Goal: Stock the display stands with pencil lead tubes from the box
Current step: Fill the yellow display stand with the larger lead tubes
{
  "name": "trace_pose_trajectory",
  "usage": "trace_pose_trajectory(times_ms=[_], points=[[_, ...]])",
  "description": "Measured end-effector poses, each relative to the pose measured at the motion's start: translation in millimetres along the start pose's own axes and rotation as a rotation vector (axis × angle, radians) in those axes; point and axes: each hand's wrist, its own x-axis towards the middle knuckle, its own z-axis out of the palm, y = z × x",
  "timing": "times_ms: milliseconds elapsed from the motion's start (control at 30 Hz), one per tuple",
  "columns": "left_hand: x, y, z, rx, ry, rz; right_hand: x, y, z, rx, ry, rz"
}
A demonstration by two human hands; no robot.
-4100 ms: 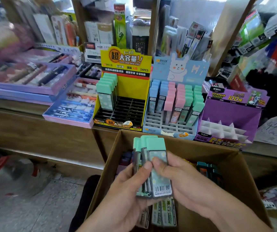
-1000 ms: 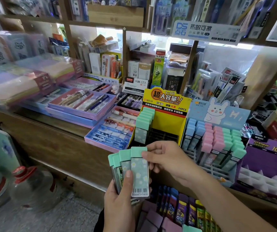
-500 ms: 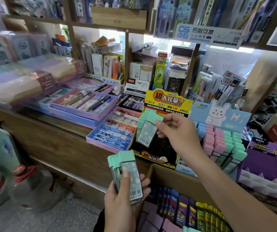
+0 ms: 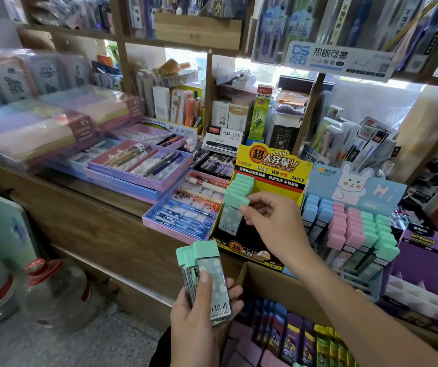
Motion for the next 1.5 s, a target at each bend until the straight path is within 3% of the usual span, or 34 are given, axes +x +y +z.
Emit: trace_pose_trajectory(times_ms=[833, 1200, 1367, 1500], points=[[3, -6, -8, 0.004, -0.055, 0.004, -4, 0, 7, -0.163, 0.023, 0.093], [3, -5, -3, 0.036, -0.059, 0.042, -43, 3, 3, 0.266, -0.436, 0.296], [0, -4, -1, 0.043, -0.054, 0.055, -48, 7, 9, 0.343, -0.468, 0.320], [-2, -2, 0, 0.024, -0.057, 0.047, -44, 8, 3, 0.366, -0.395, 0.343]])
